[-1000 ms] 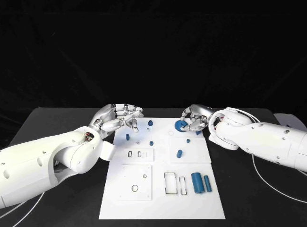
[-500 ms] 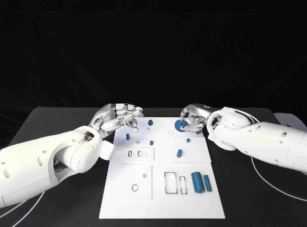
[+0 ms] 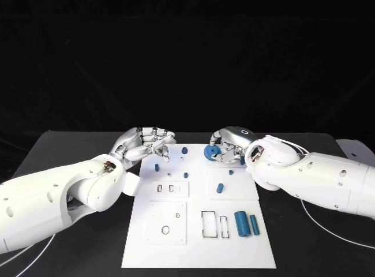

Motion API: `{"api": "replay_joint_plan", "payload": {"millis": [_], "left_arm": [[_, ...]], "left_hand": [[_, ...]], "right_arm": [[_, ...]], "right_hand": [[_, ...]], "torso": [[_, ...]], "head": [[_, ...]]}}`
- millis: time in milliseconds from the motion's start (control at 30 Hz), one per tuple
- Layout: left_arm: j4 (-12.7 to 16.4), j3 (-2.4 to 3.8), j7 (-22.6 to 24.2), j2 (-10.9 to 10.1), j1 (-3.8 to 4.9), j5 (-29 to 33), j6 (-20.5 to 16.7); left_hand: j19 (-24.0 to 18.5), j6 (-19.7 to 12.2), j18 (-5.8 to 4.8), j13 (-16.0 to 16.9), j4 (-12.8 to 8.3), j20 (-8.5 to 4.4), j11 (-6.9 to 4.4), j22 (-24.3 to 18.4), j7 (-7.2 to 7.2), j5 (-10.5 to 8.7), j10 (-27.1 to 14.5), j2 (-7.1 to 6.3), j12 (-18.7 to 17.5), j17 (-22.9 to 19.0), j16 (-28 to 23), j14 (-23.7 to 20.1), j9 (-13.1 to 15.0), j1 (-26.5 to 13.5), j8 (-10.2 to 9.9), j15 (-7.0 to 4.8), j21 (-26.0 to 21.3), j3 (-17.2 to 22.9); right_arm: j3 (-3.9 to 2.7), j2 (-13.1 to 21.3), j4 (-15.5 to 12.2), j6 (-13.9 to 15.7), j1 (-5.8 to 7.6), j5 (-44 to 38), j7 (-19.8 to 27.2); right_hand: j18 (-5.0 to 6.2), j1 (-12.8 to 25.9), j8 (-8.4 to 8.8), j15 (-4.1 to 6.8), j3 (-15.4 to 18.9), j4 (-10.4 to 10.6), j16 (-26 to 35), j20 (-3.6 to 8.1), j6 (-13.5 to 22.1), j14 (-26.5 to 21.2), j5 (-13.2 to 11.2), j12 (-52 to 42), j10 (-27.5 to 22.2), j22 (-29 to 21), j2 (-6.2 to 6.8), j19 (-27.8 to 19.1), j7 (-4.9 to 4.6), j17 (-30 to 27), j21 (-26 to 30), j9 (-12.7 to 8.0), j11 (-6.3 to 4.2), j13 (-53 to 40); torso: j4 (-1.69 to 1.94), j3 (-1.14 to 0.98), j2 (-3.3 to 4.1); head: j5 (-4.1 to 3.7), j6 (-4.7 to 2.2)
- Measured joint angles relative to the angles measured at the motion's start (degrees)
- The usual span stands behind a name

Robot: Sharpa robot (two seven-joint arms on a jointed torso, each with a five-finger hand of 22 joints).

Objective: Assemble the parts on the task board

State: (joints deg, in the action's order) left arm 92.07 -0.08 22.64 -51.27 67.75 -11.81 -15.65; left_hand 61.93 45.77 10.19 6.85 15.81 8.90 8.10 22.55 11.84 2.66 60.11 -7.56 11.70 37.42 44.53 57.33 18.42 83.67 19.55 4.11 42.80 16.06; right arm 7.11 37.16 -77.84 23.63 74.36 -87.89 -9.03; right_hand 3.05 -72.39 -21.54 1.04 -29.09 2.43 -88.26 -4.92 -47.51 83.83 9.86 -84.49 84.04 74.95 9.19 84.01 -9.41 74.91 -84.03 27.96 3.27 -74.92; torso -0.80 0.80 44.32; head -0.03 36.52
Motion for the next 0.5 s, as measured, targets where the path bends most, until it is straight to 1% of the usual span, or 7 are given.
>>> {"api": "replay_joint_plan", "payload": {"millis": [133, 267, 367, 500], "left_arm": [[0.0, 0.0, 0.0, 0.1, 0.0, 0.0, 0.0], [-0.1, 0.0, 0.0, 0.2, 0.0, 0.0, 0.0], [-0.1, 0.0, 0.0, 0.2, 0.0, 0.0, 0.0], [-0.1, 0.0, 0.0, 0.2, 0.0, 0.0, 0.0]], "left_hand": [[0.0, 0.0, 0.0, 0.0, 0.0, 0.0, 0.0, 0.0, 0.0, 0.0, 0.0, 0.0, 0.0, 0.0, 0.0, 0.0, 0.0, 0.0, 0.0, 0.0, 0.0, 0.0], [0.0, 0.0, 0.0, 0.0, 0.0, 0.0, 0.0, 0.0, 0.0, 0.0, 0.0, 0.0, 0.0, 0.0, 0.0, 0.0, 0.0, 0.0, 0.0, 0.0, 0.0, 0.0], [0.0, 0.0, 0.01, 0.0, 0.0, 0.0, 0.0, 0.0, 0.0, 0.0, 0.0, 0.0, 0.0, 0.0, 0.0, 0.0, 0.0, 0.0, 0.0, 0.0, 0.0, 0.0], [0.0, 0.0, 0.0, 0.0, 0.0, 0.0, 0.0, 0.0, 0.0, 0.0, 0.0, 0.0, 0.0, 0.0, 0.0, 0.0, 0.0, 0.0, 0.0, 0.0, 0.0, 0.0]], "right_arm": [[-0.01, -1.9, -1.0, 1.2, 0.12, -1.5, -0.5], [-0.01, -3.8, -1.1, 1.9, 0.12, -2.6, -0.9], [0.0, -5.4, -0.3, 2.3, -0.01, -3.3, -1.2], [0.14, -7.3, 0.9, 2.5, -0.56, -3.8, -1.4]], "right_hand": [[0.01, 0.2, 0.0, 0.01, 0.0, 0.0, 0.0, 0.0, 0.0, 0.0, 0.0, 0.0, 0.0, 0.0, -0.15, 0.0, 0.03, 0.0, 0.0, 0.0, 0.0, 0.0], [0.01, 0.2, 0.0, 0.21, 0.0, 0.0, 0.0, 0.0, 0.0, 0.2, -0.1, 0.0, 0.0, 0.0, -0.21, 0.0, 0.05, 0.0, 0.0, 0.0, 0.0, 0.0], [0.01, 0.2, 0.0, 0.21, 0.0, 0.0, 0.0, 0.0, 0.0, 0.2, -0.1, 0.0, 0.0, 0.0, -0.22, 0.0, 0.06, 0.0, 0.0, 0.0, 0.0, 0.0], [0.01, 0.2, 0.0, 0.21, 0.0, 0.0, 0.0, 0.0, -0.1, 0.2, -0.3, 0.0, 0.0, 0.0, -0.22, 0.0, 0.08, 0.0, 0.0, 0.0, 0.0, 0.0]], "torso": [[0.03, 0.03, 0.0], [0.12, 0.07, 0.02], [0.12, 0.06, 0.03], [0.09, 0.06, 0.04]], "head": [[0.02, -0.03], [0.02, -0.04], [0.0, -0.04], [0.04, -0.02]]}}
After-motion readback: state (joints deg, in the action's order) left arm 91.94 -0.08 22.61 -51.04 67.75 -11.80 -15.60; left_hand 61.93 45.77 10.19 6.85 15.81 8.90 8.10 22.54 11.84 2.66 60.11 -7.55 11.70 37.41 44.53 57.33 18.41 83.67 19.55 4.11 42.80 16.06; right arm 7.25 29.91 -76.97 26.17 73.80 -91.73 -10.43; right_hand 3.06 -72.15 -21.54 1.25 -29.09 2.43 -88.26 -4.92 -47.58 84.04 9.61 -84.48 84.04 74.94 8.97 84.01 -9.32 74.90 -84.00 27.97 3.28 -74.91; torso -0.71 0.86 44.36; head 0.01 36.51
